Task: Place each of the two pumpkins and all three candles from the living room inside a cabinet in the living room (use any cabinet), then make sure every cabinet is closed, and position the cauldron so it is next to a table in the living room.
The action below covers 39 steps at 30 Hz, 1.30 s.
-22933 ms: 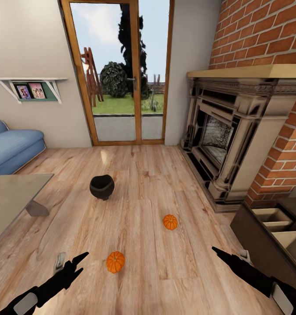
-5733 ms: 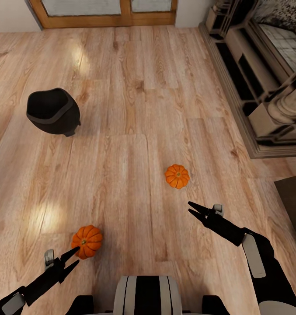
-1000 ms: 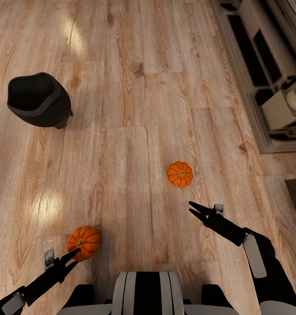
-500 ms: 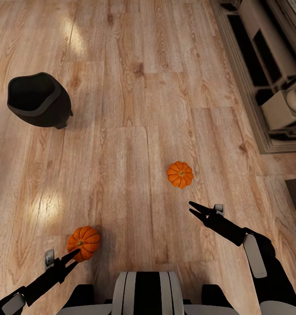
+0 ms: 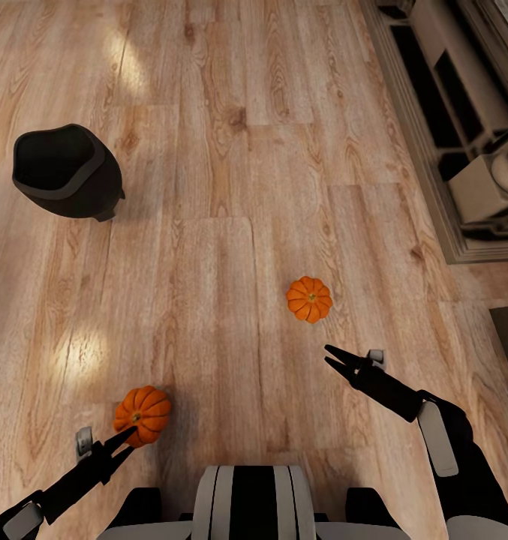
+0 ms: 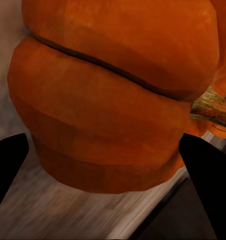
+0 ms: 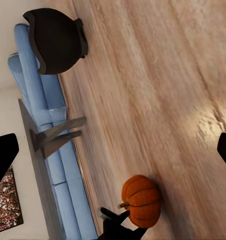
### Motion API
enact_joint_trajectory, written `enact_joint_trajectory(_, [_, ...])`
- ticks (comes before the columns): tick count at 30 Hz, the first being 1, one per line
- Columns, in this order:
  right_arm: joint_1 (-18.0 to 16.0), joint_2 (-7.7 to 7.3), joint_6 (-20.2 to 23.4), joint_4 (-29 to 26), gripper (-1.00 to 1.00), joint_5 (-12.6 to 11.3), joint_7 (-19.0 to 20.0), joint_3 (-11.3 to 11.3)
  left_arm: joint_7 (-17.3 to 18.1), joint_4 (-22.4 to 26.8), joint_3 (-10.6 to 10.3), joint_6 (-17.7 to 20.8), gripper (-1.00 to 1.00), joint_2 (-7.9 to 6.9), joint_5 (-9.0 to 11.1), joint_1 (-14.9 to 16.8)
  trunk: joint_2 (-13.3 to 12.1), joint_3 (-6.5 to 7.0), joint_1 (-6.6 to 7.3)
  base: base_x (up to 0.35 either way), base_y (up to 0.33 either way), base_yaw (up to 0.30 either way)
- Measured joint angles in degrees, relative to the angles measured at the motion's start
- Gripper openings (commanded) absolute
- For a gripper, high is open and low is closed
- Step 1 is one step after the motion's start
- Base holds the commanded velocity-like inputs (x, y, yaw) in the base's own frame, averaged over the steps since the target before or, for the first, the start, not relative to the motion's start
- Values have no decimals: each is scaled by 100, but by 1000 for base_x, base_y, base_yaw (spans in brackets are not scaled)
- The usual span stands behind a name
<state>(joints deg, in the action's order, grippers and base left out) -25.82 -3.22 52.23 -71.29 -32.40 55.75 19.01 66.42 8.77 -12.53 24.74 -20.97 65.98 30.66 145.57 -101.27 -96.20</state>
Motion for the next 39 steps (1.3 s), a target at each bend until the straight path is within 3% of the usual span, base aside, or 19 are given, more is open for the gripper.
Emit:
enact_joint_trajectory(8, [0,-11,0,0,100,1,91,1,66,18,-24,2,-100,0,-2,0,0,0,0,0,0,0])
enact_joint_trajectory(17, [0,-12,0,8,100,-1,96,0,365,600,-121,10,-100,-6,5,-23,0,0,0,0,0,0])
enact_joint_trajectory(22, [0,-13,6,9,100,1,96,-2,516,1110,-146,40,-100,-4,11,-29,0,0,0,0,0,0])
enact_joint_trajectory(27, [0,-13,8,9,100,4,96,-7,474,2043,-138,91,-100,-39,6,-60,0,1,0,0,0,0])
enact_joint_trajectory(33, [0,-13,9,16,100,8,96,-8,446,2647,-141,120,-100,-78,0,-166,0,0,0,0,0,0])
enact_joint_trajectory(35, [0,-11,9,17,100,11,94,-8,304,3053,-131,148,-100,-123,-7,-314,0,0,0,0,0,0])
enact_joint_trajectory(39, [0,-12,9,17,100,27,82,-8,-998,4683,-74,841,-100,-276,16,-704,0,0,0,0,0,0])
